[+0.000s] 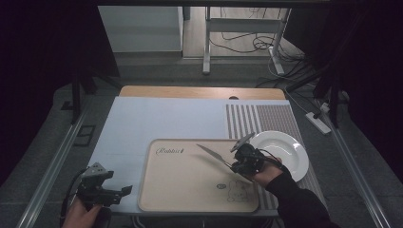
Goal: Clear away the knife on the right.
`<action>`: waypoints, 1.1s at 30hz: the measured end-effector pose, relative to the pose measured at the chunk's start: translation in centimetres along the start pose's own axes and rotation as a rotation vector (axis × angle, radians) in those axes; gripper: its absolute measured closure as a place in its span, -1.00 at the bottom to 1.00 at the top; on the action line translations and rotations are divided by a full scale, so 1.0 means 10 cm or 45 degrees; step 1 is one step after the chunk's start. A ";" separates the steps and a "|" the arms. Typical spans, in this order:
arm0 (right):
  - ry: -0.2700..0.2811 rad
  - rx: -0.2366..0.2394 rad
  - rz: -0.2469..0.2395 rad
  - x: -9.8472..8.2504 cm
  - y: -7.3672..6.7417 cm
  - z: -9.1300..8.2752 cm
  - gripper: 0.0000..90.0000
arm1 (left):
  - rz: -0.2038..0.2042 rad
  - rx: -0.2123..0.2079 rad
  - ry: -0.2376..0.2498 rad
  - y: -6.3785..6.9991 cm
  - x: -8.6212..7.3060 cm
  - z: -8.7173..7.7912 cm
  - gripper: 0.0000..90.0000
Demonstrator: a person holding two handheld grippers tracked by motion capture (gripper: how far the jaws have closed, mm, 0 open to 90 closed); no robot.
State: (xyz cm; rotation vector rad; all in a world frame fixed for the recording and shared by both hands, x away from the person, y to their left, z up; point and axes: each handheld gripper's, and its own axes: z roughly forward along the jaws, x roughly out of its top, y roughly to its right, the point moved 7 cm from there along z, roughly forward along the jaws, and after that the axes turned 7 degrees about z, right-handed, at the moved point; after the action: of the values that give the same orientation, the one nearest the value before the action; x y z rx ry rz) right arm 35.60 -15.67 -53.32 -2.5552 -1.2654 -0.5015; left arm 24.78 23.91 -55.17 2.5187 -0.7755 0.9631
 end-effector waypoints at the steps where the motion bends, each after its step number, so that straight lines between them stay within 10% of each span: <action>1: -0.005 0.006 0.006 -0.01 -0.02 0.02 0.79 | 0.000 0.000 0.001 0.00 0.00 0.00 -0.92; 12: -0.085 0.013 -0.013 -0.21 -0.14 0.20 0.76 | 0.002 0.001 -0.002 0.00 0.00 0.00 -0.92; 16: 0.011 0.053 0.003 -0.08 -0.13 0.15 0.53 | 0.000 0.001 -0.003 0.00 0.00 0.00 -0.92; 21: 0.069 0.085 -0.132 0.14 -0.17 0.18 1.00 | 0.004 0.002 -0.004 0.00 0.00 0.01 -0.92; 27: 0.056 0.149 -0.276 0.38 -0.34 0.41 1.00 | 0.002 0.001 0.000 0.00 0.00 0.00 -0.92; 33: 0.021 0.148 -0.294 0.41 -0.35 0.56 1.00 | 0.006 0.002 0.000 0.00 0.00 0.00 -0.92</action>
State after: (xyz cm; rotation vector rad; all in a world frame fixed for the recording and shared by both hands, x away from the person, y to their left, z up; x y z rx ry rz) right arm 36.17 -8.57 -56.56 -2.3186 -1.5461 -0.4769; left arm 24.77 23.89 -55.17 2.5198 -0.7808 0.9655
